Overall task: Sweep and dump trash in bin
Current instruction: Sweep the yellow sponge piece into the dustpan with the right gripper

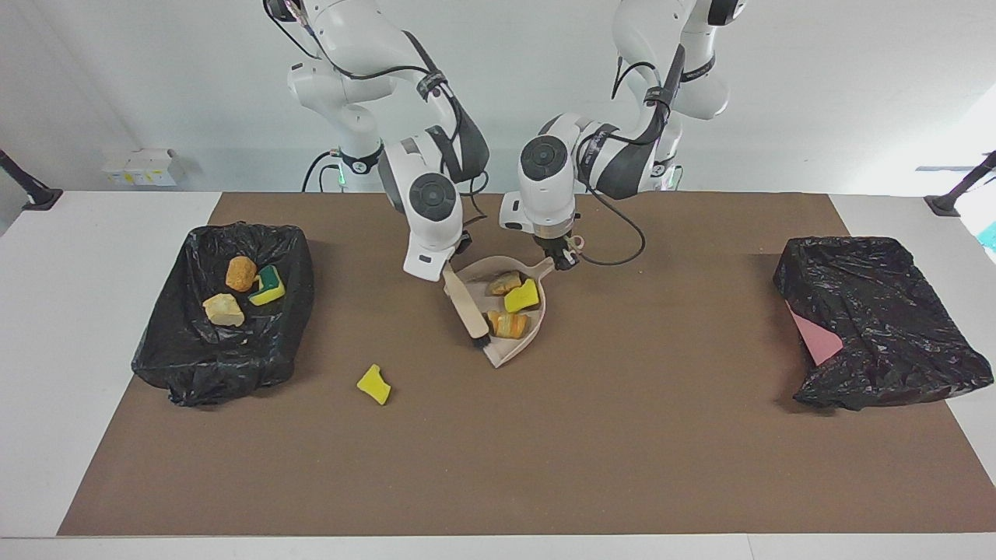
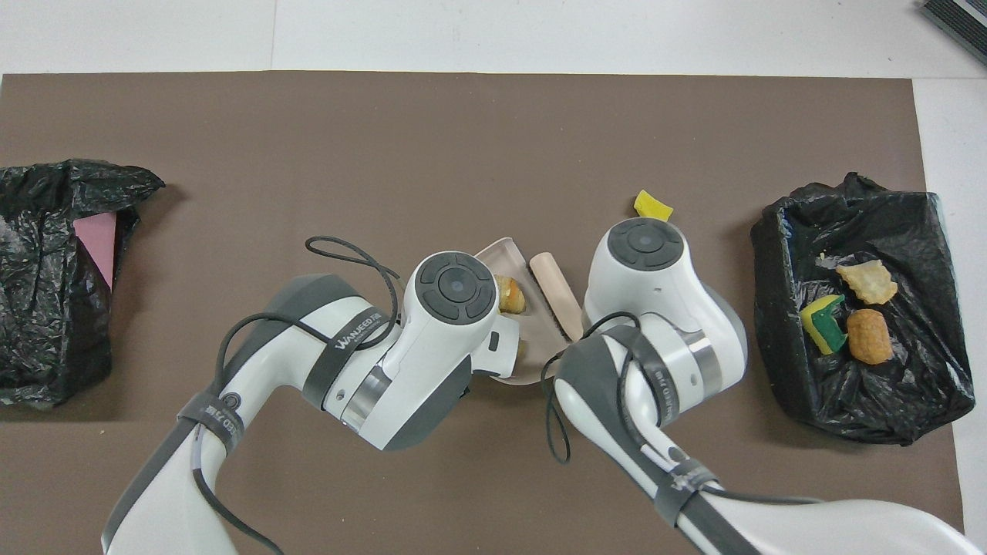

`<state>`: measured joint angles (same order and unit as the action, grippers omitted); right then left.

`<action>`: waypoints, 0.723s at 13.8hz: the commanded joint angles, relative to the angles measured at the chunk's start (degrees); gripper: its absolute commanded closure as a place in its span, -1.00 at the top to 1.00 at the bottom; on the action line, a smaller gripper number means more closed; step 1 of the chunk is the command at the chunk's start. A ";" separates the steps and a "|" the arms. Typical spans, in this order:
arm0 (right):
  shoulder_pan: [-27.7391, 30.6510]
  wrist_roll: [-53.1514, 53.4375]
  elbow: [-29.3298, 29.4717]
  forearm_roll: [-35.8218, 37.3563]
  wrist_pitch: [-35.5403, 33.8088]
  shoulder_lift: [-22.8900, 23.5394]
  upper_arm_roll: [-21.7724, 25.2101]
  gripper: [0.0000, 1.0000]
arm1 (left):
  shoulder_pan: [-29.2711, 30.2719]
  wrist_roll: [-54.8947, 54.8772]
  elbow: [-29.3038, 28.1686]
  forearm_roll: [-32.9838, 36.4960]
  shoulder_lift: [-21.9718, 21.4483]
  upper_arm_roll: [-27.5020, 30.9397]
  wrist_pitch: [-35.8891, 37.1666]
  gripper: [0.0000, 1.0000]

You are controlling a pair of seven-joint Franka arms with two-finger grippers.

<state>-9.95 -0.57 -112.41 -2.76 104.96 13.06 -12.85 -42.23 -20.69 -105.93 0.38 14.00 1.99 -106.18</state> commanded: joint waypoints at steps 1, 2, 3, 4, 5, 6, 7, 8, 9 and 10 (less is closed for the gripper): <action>4.14 -1.02 1.40 5.70 -0.72 -0.31 -0.33 -1.00 | 0.57 0.30 0.90 0.68 0.59 -0.32 -0.70 -1.00; 4.67 -1.02 2.71 8.53 -1.07 0.04 -0.33 -1.00 | 0.57 0.29 0.99 0.68 0.59 -0.32 -0.70 -1.00; 5.54 -1.02 5.16 10.12 -2.29 1.52 -0.25 -1.00 | 0.66 0.21 0.99 0.68 0.59 -0.23 -0.70 -1.00; 6.16 -1.02 8.15 12.23 -3.78 3.01 -0.25 -1.00 | 1.18 0.21 1.08 0.76 0.59 -0.32 -0.70 -1.00; 6.69 -1.02 10.79 14.77 -4.75 4.59 -0.25 -1.00 | 1.36 0.12 1.16 0.77 0.41 -0.23 -0.79 -1.00; 7.30 -1.02 12.12 16.19 -4.76 5.39 -0.25 -1.00 | 1.45 0.03 1.34 0.77 0.32 -0.23 -0.79 -1.00; 8.53 -1.02 12.48 17.42 -4.41 5.92 -0.16 -1.00 | 1.45 0.03 1.43 0.77 0.32 -0.23 -0.96 -1.00; 10.45 -1.02 13.35 18.22 -4.58 6.80 -0.25 -1.00 | 1.45 0.03 1.34 0.77 0.32 -0.32 -1.14 -1.00; 11.78 -1.10 15.97 18.66 -5.02 8.11 -0.25 -1.00 | 1.37 0.03 1.34 0.77 0.32 -0.32 -1.23 -1.00; 12.84 -2.24 18.26 20.23 -6.07 9.17 -0.25 -1.00 | 1.37 0.03 1.34 0.68 0.32 -0.32 -1.23 -1.00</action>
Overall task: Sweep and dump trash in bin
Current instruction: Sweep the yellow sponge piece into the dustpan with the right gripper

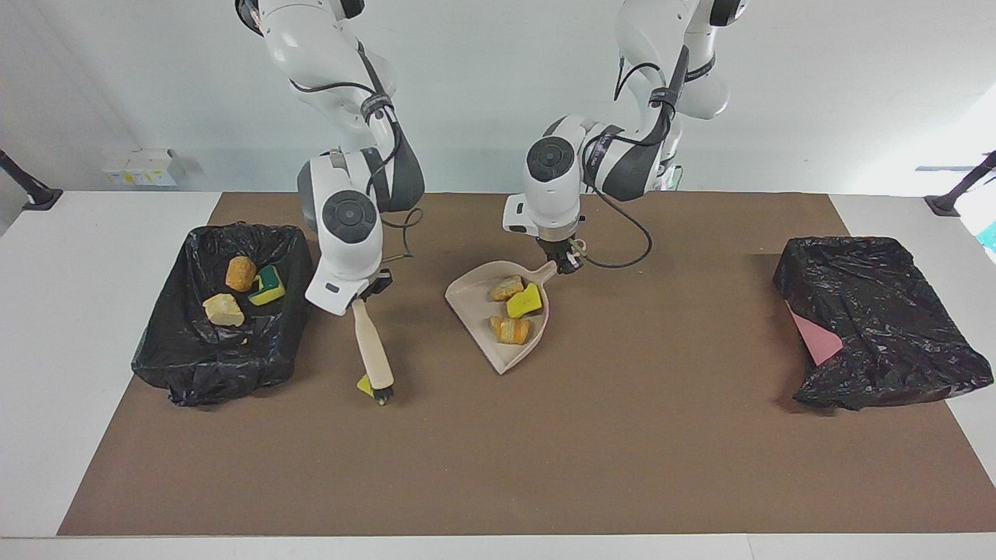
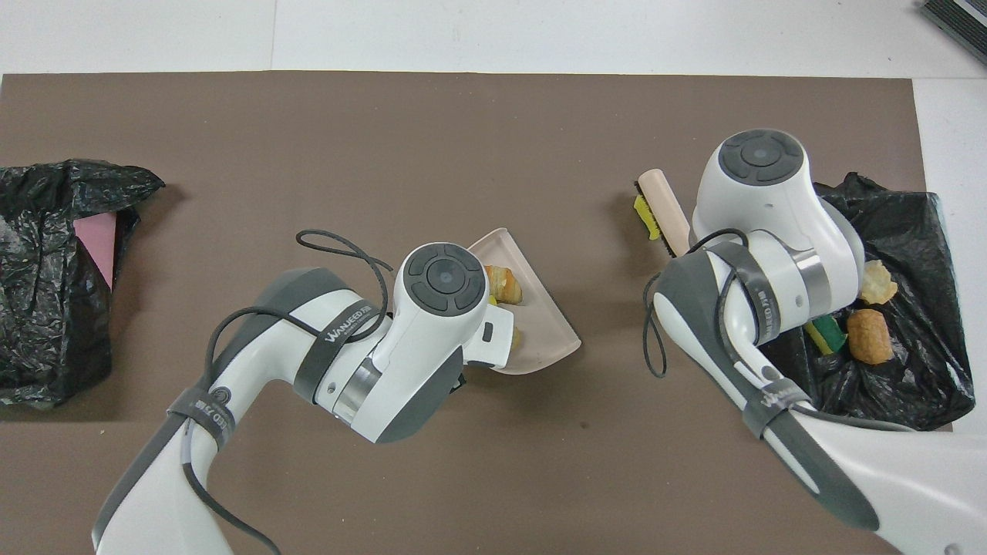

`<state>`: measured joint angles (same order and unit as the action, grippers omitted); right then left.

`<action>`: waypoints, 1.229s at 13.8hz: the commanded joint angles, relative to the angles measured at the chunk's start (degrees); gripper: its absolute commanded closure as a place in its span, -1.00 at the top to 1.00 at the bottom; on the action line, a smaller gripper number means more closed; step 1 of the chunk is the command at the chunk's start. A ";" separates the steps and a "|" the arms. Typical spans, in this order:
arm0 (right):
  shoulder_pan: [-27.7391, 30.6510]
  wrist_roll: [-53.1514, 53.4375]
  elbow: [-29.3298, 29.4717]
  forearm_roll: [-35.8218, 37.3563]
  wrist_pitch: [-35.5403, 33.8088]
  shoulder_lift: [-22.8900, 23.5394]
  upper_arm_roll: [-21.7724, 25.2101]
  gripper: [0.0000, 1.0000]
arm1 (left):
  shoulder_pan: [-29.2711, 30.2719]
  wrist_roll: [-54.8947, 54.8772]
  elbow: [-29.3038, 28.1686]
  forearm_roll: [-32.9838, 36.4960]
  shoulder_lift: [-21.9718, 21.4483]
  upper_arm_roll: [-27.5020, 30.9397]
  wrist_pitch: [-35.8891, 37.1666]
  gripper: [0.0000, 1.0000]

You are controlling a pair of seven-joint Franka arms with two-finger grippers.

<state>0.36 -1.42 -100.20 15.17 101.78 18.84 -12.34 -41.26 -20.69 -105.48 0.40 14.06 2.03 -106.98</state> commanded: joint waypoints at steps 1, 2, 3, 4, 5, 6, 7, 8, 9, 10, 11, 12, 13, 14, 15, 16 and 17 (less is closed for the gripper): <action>3.41 -3.92 6.86 3.62 -3.08 4.09 -0.84 -1.00 | 0.39 0.04 0.89 0.65 0.27 -0.36 -0.42 -1.00; 4.29 -5.25 7.04 3.99 -2.82 4.88 -0.76 -1.00 | 0.48 0.04 0.89 0.65 0.27 -0.36 -0.42 -1.00; 4.47 -5.52 7.74 3.99 -2.38 5.85 -0.76 -1.00 | 0.39 0.04 0.81 0.65 0.27 -0.36 -0.42 -1.00; 4.47 -5.53 7.74 3.99 -2.29 6.55 -0.84 -1.00 | 0.48 0.04 0.81 0.65 0.27 -0.36 -0.51 -1.00; 4.04 -5.53 7.74 3.90 -2.12 7.43 -0.84 -1.00 | 0.48 0.04 0.72 0.65 0.27 -0.36 -0.77 -1.00; 4.03 -5.53 7.74 3.64 -1.68 8.05 -0.84 -1.00 | 0.48 0.04 0.54 0.56 0.27 -0.36 -0.95 -1.00; 4.03 -5.53 7.66 3.03 -1.33 8.14 -0.84 -1.00 | 0.39 0.04 0.54 0.56 0.18 -0.36 -0.86 -1.00; 3.42 -5.53 7.48 2.76 -0.63 8.14 -0.93 -1.00 | 0.39 0.04 0.54 0.56 0.18 -0.36 -0.86 -1.00; 2.89 -5.61 6.87 2.32 -0.19 8.14 -0.93 -1.00 | 0.39 0.04 0.54 0.56 0.18 -0.36 -0.77 -1.00; 2.19 -5.61 6.08 1.88 -0.36 8.23 -1.11 -1.00 | 0.39 0.04 0.45 0.56 0.18 -0.36 -0.77 -1.00; 1.66 -5.88 5.29 0.84 -0.53 7.88 -1.37 -1.00 | 0.39 0.04 0.37 0.56 0.18 -0.36 -0.77 -1.00; 0.61 -6.05 4.15 -1.09 -0.53 7.36 -1.46 -1.00 | 0.30 0.04 0.19 0.56 0.01 -0.36 -0.86 -1.00; -0.44 -6.14 3.01 -3.37 -0.45 6.83 -1.55 -1.00 | 0.13 0.12 0.02 0.56 0.01 -0.36 -0.86 -1.00; -1.93 -6.14 1.69 -5.39 -0.62 5.78 -1.63 -1.00 | 0.12 0.12 -0.07 0.56 -0.08 -0.36 -0.95 -1.00; -3.42 -6.23 -0.06 -6.81 -0.45 4.73 -1.63 -1.00 | 0.04 0.12 -0.16 0.56 -0.08 -0.36 -1.03 -1.00; -4.48 -6.06 -1.82 -8.47 -0.44 3.67 -1.63 -1.00 | -0.05 0.12 -0.51 0.56 -0.17 -0.36 -1.47 -1.00; -5.36 -5.97 -3.49 -10.49 -0.36 2.79 -1.72 -1.00 | -0.14 0.12 -0.86 0.56 -0.17 -0.36 -1.74 -1.00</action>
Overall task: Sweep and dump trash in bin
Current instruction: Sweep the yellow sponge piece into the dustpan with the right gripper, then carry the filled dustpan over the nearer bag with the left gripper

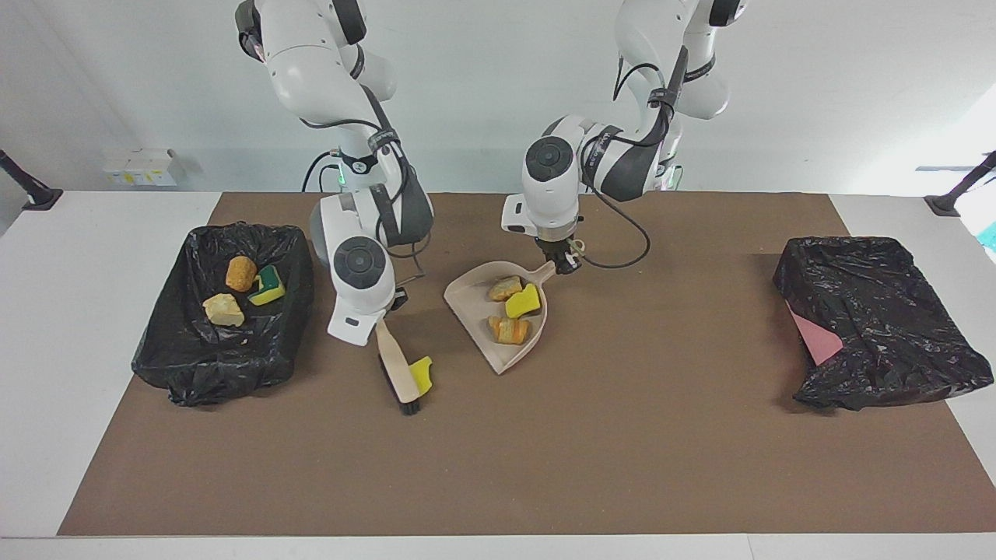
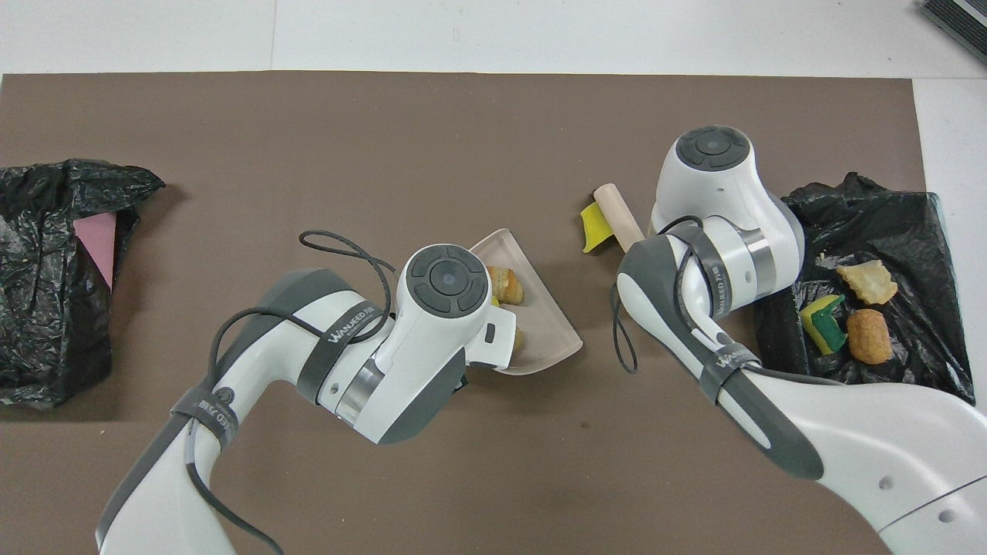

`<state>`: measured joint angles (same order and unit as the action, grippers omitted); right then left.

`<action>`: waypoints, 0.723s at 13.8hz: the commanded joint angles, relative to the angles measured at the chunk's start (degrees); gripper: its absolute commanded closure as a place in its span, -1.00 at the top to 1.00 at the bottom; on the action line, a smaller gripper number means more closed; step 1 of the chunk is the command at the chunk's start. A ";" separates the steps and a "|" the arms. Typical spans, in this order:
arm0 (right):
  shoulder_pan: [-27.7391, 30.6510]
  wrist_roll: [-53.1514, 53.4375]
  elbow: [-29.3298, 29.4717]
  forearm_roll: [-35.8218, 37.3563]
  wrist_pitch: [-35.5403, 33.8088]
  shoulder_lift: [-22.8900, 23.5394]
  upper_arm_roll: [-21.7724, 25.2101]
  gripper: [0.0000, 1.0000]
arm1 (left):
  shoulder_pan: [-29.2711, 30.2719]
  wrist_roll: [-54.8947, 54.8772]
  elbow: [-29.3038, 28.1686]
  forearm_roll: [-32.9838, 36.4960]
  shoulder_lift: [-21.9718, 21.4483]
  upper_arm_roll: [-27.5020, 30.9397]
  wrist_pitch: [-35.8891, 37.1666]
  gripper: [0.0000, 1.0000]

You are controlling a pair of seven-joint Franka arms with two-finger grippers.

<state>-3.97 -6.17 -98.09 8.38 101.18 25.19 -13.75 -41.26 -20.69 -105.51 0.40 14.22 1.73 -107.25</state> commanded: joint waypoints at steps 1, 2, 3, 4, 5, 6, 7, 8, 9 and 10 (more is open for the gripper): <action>-1.39 -1.22 -7.53 -5.54 0.24 -4.70 -0.31 -1.00 | -0.22 0.12 -1.45 0.56 -0.51 -0.14 -2.08 -1.00; -2.87 -1.30 -9.90 -6.09 0.50 -6.10 -0.49 -1.00 | -0.23 0.04 -2.07 0.56 -0.60 -0.14 -2.78 -1.00; -4.80 -1.22 -11.49 -6.53 0.68 -7.34 -0.40 -1.00 | -0.23 -0.05 -2.59 0.56 -0.60 -0.14 -3.66 -1.00; -5.78 -0.69 -11.86 -8.01 -0.10 -7.78 -0.40 -1.00 | -0.14 -0.40 -2.77 0.56 -0.68 -0.23 -4.36 -1.00; -5.96 -0.86 -11.95 -9.94 -0.89 -8.14 -0.49 -1.00 | -0.05 -1.97 -2.86 0.48 -0.60 -0.23 -4.98 -1.00; -6.31 -1.13 -11.86 -11.26 -1.86 -8.23 -0.49 -1.00 | 0.12 -4.77 -3.04 0.48 -0.60 -0.15 -6.03 -1.00; -6.40 -0.87 -11.60 -11.62 -2.13 -8.32 -0.49 -1.00 | 0.21 -7.58 -3.65 0.39 -0.60 -0.14 -7.43 -1.00; -6.32 -0.86 -11.08 -11.63 -2.22 -8.49 -0.40 -1.00 | 0.65 -8.74 -3.74 0.39 -0.60 -0.14 -8.32 -1.00; -5.62 -0.95 -10.72 -11.63 -2.48 -9.36 -0.40 -1.00 | 1.70 -9.80 -3.66 0.30 -0.51 -0.14 -8.41 -1.00; -5.27 -1.21 -10.46 -11.63 -3.44 -10.59 -0.23 -1.00 | 2.32 -11.37 -3.65 0.13 -0.51 -0.14 -8.59 -1.00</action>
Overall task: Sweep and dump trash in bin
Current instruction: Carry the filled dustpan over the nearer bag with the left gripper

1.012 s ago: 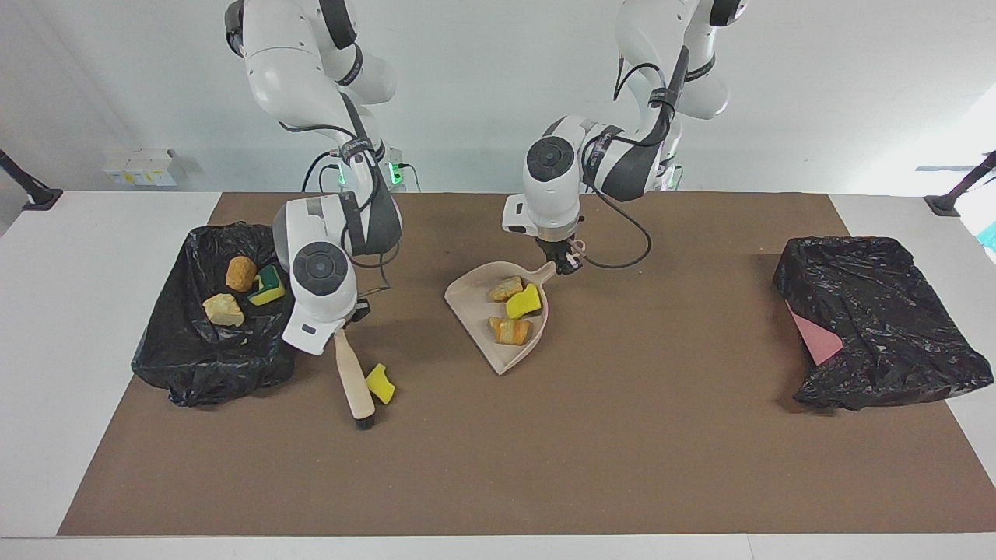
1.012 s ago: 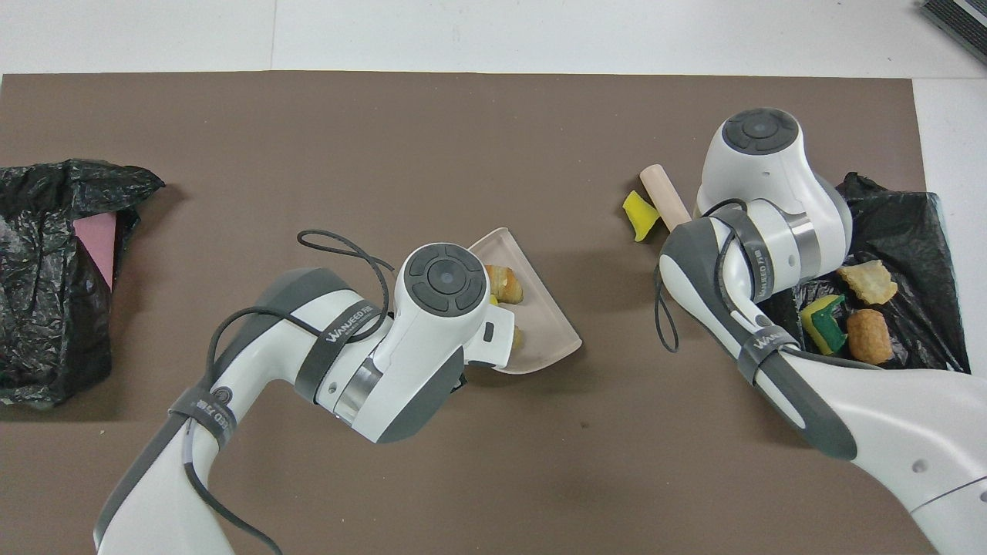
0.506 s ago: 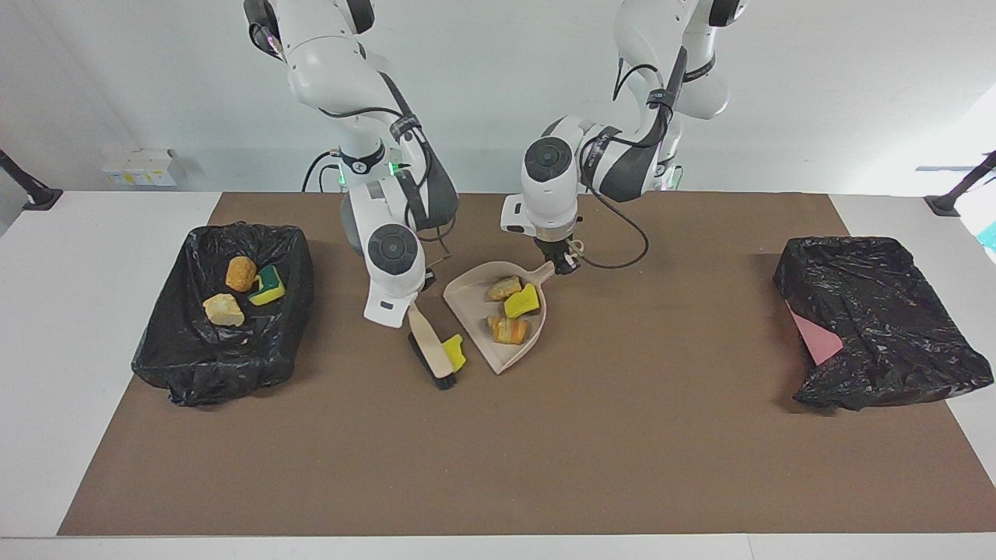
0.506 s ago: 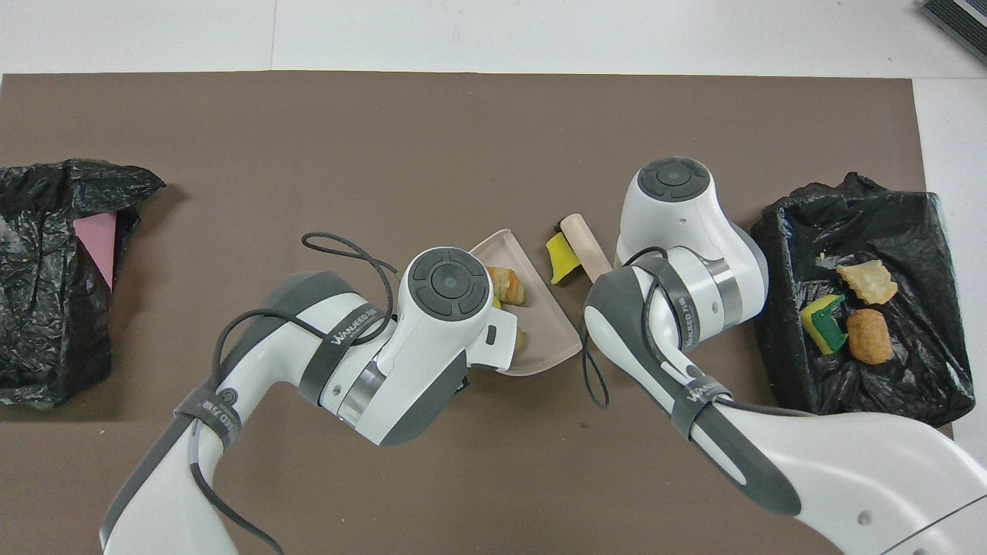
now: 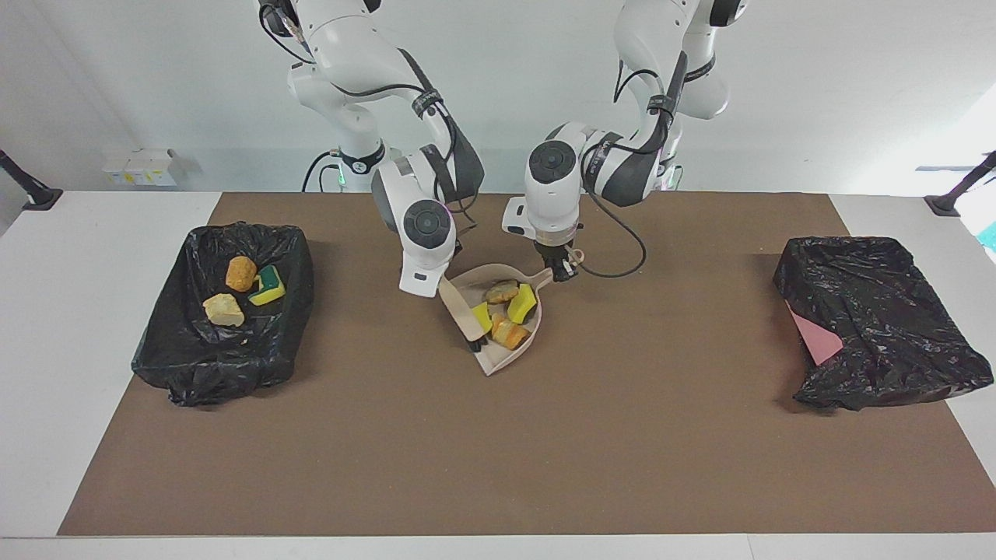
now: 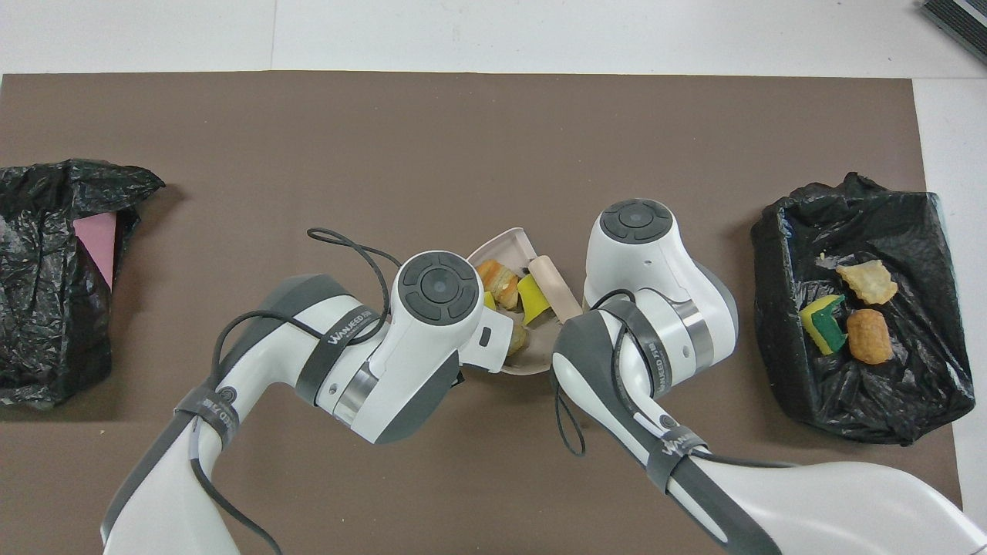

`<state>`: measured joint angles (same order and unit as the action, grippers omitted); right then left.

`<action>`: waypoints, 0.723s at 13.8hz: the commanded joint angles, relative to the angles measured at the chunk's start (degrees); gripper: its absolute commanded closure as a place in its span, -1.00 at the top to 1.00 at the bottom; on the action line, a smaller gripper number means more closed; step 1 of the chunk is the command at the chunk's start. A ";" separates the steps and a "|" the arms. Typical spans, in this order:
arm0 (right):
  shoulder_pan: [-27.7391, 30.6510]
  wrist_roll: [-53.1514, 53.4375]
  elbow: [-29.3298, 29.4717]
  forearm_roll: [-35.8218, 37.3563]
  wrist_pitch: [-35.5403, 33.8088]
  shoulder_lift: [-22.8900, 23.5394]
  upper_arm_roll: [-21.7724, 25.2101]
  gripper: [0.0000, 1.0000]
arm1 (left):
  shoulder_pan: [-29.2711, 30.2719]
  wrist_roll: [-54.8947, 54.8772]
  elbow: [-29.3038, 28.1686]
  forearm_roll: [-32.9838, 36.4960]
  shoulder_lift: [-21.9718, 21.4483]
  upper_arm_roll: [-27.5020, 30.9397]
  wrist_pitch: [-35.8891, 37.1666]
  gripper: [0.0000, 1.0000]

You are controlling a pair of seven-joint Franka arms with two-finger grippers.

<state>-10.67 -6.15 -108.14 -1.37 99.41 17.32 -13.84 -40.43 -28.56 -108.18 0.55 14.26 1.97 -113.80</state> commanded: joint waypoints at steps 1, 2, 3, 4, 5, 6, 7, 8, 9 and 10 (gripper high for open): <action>2.05 -1.23 -0.23 -1.89 -2.89 -4.03 -0.05 -1.00 | 2.37 -5.09 -0.98 -0.55 -0.55 -0.39 -1.95 -1.00; 2.58 -1.23 -0.15 -1.89 -3.95 -5.26 -0.04 -1.00 | 3.59 -6.24 -0.98 -0.81 -0.55 -0.48 -1.95 -1.00; 3.11 -1.23 -0.23 -1.89 -4.39 -6.32 -0.04 -1.00 | 3.96 -7.55 -1.06 -0.90 -0.63 -0.48 -1.86 -1.00; 3.38 -0.80 -0.23 -1.89 -4.57 -6.94 -0.04 -1.00 | 4.57 -8.96 -1.07 -1.08 -0.63 -0.39 -1.86 -1.00; 3.38 -0.18 -0.15 -1.89 -4.75 -7.12 0.04 -1.00 | 5.97 -9.06 -1.07 -1.86 -0.63 -0.56 -1.86 -1.00; 3.46 1.74 -0.23 -1.89 -4.75 -7.21 -0.04 -1.00 | 6.76 -9.84 -1.07 -3.44 -0.72 -0.48 -1.69 -1.00; 3.20 5.06 -0.15 -1.89 -4.75 -7.21 -0.13 -1.00 | 7.73 -12.38 -0.89 -3.54 -0.98 -0.39 -1.51 -1.00; 2.51 9.45 -0.23 -1.89 -4.75 -7.30 -0.22 -1.00 | 9.48 -15.19 -0.54 -3.54 -1.16 -0.39 -1.34 -1.00; 1.19 14.45 -0.32 -1.89 -4.49 -7.73 -0.31 -1.00 | 11.32 -18.43 0.07 -3.54 -1.25 -0.30 -1.07 -1.00; -0.65 18.41 -0.67 -1.89 -4.23 -8.09 -0.31 -1.00 | 12.73 -21.77 0.77 -3.54 -1.42 -0.30 -0.81 -1.00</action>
<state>-9.08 5.57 -107.84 -1.91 94.93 10.62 -13.86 -30.81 -44.63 -107.97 -1.83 14.12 2.04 -114.45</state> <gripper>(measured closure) 0.740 0.692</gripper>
